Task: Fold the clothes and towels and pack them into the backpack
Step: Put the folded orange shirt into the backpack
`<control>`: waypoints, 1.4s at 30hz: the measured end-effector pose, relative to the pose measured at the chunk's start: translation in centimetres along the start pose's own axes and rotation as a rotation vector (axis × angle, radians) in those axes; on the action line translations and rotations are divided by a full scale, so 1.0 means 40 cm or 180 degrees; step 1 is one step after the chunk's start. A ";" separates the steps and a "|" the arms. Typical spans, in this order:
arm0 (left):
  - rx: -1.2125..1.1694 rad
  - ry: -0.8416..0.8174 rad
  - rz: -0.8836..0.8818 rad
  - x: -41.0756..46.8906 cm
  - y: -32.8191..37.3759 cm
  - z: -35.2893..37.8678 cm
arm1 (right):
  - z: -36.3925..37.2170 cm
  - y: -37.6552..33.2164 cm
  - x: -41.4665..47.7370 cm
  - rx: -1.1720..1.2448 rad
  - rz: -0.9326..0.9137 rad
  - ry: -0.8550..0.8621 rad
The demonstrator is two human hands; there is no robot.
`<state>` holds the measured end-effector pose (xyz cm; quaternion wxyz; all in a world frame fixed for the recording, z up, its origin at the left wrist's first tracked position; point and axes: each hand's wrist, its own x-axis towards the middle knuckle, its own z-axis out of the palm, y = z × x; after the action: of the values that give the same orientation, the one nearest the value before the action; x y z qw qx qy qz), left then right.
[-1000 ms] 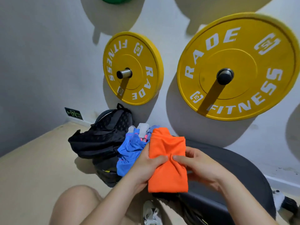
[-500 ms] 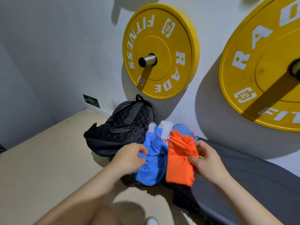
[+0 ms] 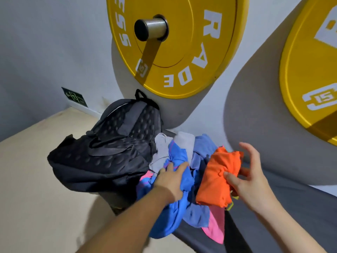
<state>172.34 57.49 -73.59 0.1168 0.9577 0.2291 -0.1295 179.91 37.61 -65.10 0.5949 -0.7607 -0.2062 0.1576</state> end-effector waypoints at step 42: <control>-0.2712 0.3274 0.0885 -0.750 -0.033 -0.846 | -0.155 -0.664 -0.150 -0.2505 -0.2245 -0.0810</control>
<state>152.47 55.98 -32.98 0.3754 0.7884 0.1613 0.4598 174.36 34.91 -37.85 0.2523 -0.7856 -0.5627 -0.0499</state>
